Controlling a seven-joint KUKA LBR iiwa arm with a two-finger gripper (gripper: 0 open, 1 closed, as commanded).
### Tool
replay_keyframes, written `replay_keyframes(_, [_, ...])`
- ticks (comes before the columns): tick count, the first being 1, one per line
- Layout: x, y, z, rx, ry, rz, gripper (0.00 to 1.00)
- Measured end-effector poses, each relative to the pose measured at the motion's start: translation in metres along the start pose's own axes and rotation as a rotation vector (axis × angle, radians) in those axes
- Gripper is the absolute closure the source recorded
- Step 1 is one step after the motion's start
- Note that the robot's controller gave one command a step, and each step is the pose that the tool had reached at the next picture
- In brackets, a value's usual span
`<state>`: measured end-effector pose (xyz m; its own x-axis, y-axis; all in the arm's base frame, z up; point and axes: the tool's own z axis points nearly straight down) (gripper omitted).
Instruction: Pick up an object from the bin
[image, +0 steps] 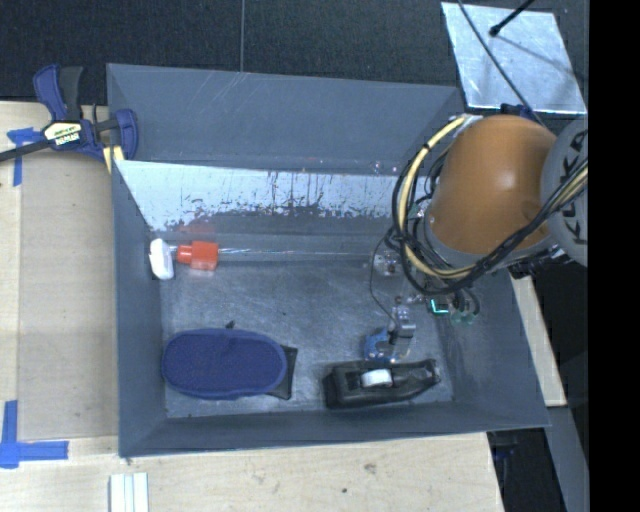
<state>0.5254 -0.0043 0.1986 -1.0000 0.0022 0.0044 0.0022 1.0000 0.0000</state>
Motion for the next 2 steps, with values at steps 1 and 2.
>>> replay_keyframes(1, [0.0124, -0.0614, 0.1277, -0.007, -0.002, -0.235, 0.0])
replay_keyframes(2, [0.0028, -0.0583, 0.1196, -0.005, -0.035, -0.238, 1.0])
